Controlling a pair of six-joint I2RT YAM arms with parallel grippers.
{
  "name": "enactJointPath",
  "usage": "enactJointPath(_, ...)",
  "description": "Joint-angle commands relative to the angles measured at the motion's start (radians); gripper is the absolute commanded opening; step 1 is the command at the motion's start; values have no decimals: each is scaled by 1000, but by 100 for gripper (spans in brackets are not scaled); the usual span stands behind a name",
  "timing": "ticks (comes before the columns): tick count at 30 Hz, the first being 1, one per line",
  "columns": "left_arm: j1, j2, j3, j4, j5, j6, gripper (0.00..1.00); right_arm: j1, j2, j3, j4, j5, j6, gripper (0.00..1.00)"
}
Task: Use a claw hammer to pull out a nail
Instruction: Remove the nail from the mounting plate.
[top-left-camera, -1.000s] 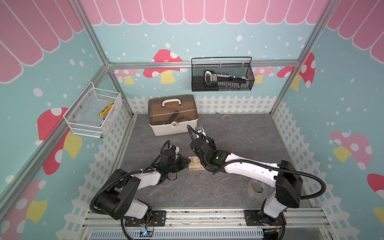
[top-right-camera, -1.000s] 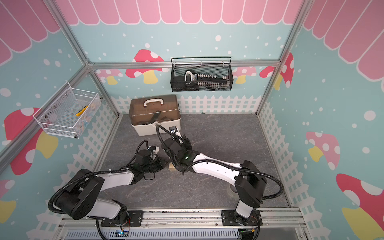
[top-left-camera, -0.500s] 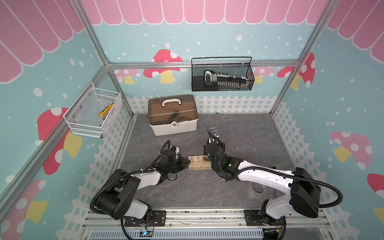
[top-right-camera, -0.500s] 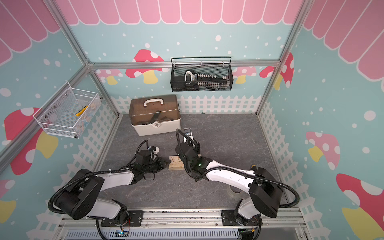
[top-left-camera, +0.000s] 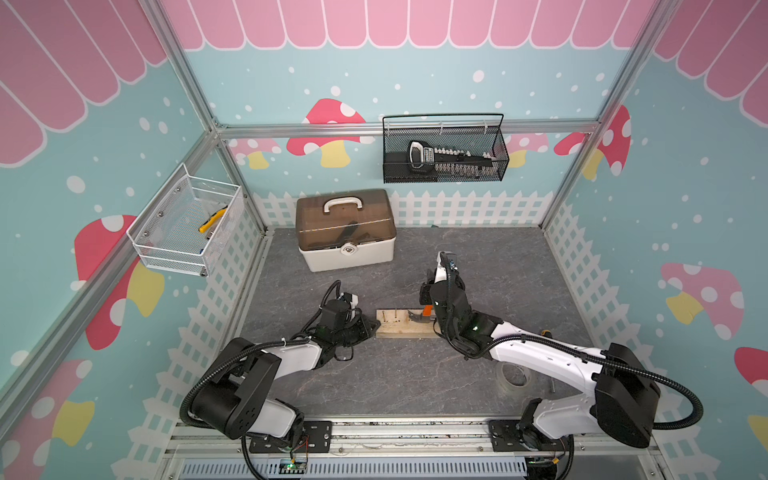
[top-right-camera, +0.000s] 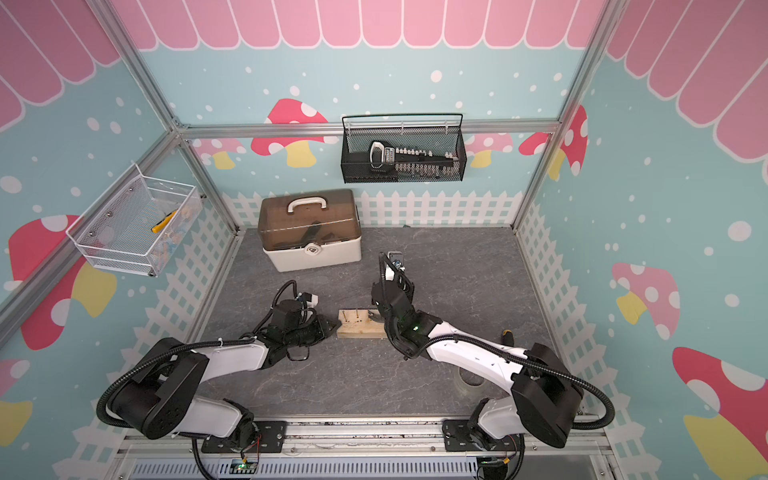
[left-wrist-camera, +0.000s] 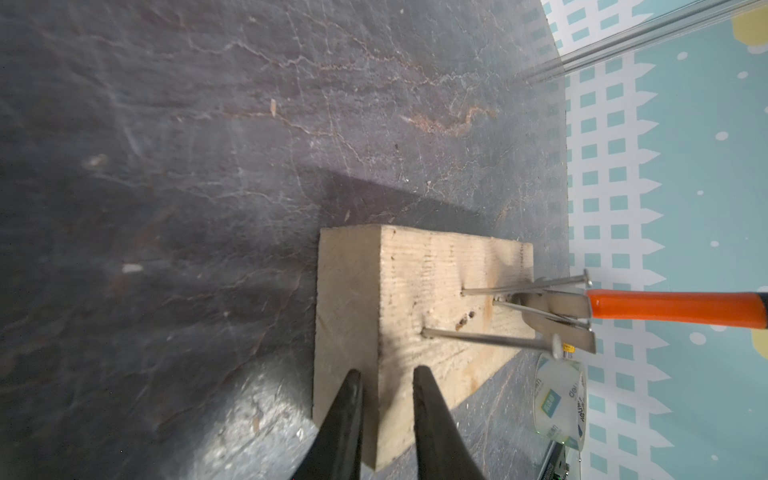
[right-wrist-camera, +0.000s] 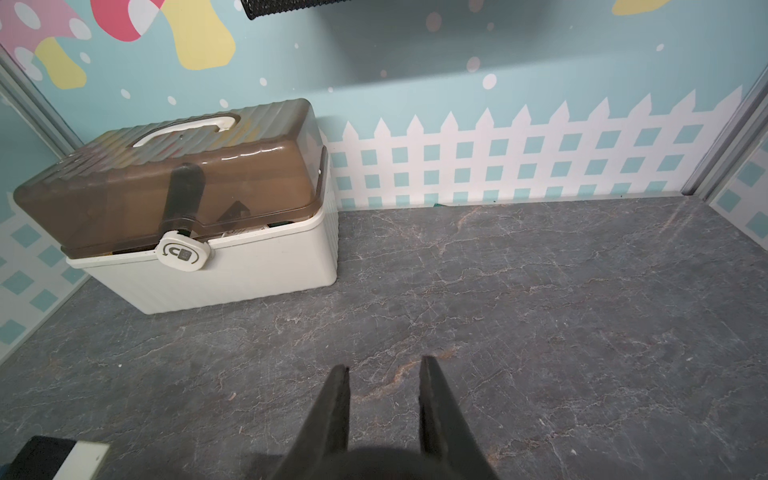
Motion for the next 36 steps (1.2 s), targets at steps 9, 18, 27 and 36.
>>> enactJointPath(9,-11,-8,-49,-38,-12,18,20,-4,7,-112,112,-80,75,0)
enactJointPath(18,-10,3,-64,-74,-35,22,18,-12,-6,-180,185,-84,113,0)
enactJointPath(27,-9,1,-74,-97,-59,23,16,-70,-25,-241,226,-157,195,0)
enactJointPath(36,-9,10,-83,-91,-65,22,15,-98,-58,-290,253,-177,231,0)
